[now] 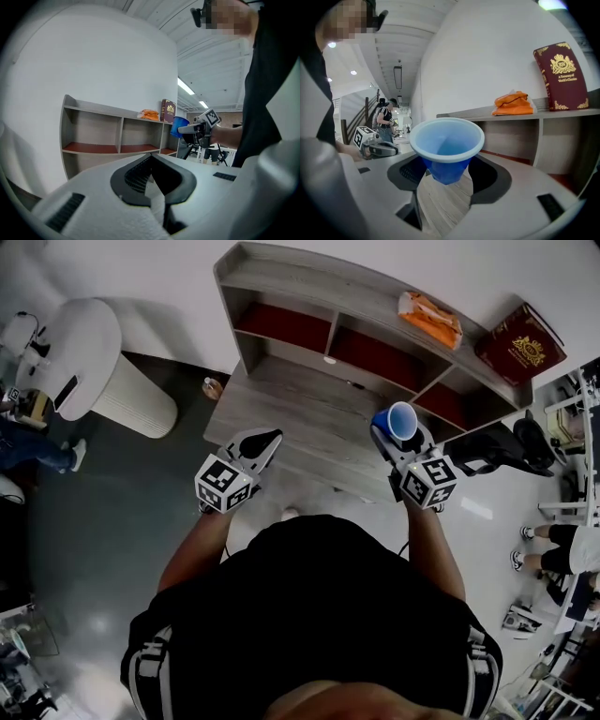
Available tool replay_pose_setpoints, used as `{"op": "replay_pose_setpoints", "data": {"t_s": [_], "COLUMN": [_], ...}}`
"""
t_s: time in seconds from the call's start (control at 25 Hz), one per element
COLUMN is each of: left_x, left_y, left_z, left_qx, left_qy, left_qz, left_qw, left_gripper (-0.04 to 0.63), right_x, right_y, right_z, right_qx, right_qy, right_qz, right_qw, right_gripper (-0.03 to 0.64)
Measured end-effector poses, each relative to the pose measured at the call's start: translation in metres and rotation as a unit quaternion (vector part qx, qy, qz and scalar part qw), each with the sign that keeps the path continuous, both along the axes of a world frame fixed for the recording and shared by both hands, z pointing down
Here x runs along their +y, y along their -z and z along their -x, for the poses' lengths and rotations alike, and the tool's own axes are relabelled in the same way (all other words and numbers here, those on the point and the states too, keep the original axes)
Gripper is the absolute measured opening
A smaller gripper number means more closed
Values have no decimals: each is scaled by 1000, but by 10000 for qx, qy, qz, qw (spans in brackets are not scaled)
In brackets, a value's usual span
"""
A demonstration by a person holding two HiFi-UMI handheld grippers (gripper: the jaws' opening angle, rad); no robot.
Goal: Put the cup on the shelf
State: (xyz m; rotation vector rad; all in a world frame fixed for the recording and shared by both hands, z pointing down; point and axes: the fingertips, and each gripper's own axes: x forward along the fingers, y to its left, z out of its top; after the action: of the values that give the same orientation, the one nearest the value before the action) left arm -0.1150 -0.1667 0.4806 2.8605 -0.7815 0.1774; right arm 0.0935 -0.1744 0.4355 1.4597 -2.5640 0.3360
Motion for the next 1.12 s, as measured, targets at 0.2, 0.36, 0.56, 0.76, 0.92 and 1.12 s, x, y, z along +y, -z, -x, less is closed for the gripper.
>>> {"op": "replay_pose_setpoints", "data": {"t_s": [0.2,0.36,0.56,0.76,0.92,1.12], "left_x": [-12,-16,-25,-25,-23,-18], "left_y": [-8,-12,-15,-15,-20,-23], "left_z": [11,18,23,27,21,10], "left_qx": [-25,-41,-61,-7,-65,-143], "left_qy": [-164,-265,-344,-317,-387,-498], "left_qz": [117,184,215,316,379,464], "left_qw": [9998,9995,9992,9990,9985,9976], "left_gripper": [17,17,17,17,17,17], "right_x": [-12,-19,-26,-27,-33,-41], "right_y": [-4,-8,-3,0,1,-3], "right_z": [11,17,24,22,16,6], "right_qx": [3,13,-9,-38,-73,-178], "right_qy": [-120,-218,-282,-338,-377,-381], "right_qz": [9,55,-28,-12,-42,20], "right_qw": [9999,9997,9996,9994,9993,9991], "right_gripper": [281,282,282,282,282,282]}}
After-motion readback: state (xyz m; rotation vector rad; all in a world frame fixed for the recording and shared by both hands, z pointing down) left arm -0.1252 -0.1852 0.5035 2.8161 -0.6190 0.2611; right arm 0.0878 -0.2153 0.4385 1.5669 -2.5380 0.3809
